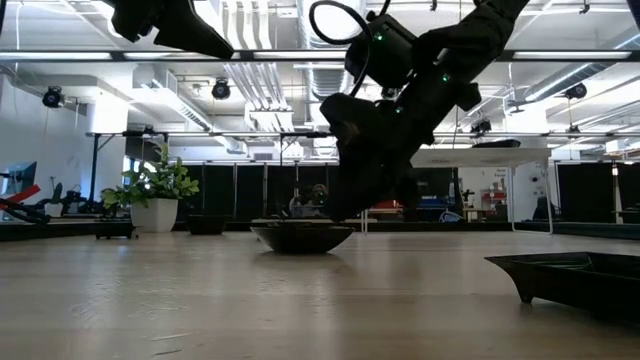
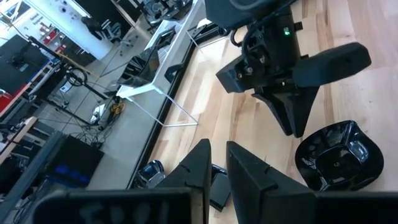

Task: Pick & Place Mini shaped plates
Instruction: Stack the black leaf-shaped plate on top of the black leaf-shaped plate on the shelf

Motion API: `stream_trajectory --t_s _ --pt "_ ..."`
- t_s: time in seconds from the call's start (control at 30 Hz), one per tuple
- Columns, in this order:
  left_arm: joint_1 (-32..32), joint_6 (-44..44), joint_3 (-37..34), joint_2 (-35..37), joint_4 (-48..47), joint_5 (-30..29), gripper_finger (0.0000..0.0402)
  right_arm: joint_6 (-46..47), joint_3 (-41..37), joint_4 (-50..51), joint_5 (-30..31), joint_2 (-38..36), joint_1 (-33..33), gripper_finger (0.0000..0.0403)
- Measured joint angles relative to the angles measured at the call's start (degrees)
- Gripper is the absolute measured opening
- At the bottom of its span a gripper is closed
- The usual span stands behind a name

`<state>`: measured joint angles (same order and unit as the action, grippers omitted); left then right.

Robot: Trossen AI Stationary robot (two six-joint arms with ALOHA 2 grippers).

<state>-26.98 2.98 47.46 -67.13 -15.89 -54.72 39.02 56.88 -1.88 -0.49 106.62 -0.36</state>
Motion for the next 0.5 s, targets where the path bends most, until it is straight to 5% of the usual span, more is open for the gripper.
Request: stream_trajectory --t_s 0.5 --pt "0.0 0.0 0.0 0.0 0.0 -0.1 0.0048 -1.0 0.0 -0.5 0.0 0.1 0.1 0.0075"
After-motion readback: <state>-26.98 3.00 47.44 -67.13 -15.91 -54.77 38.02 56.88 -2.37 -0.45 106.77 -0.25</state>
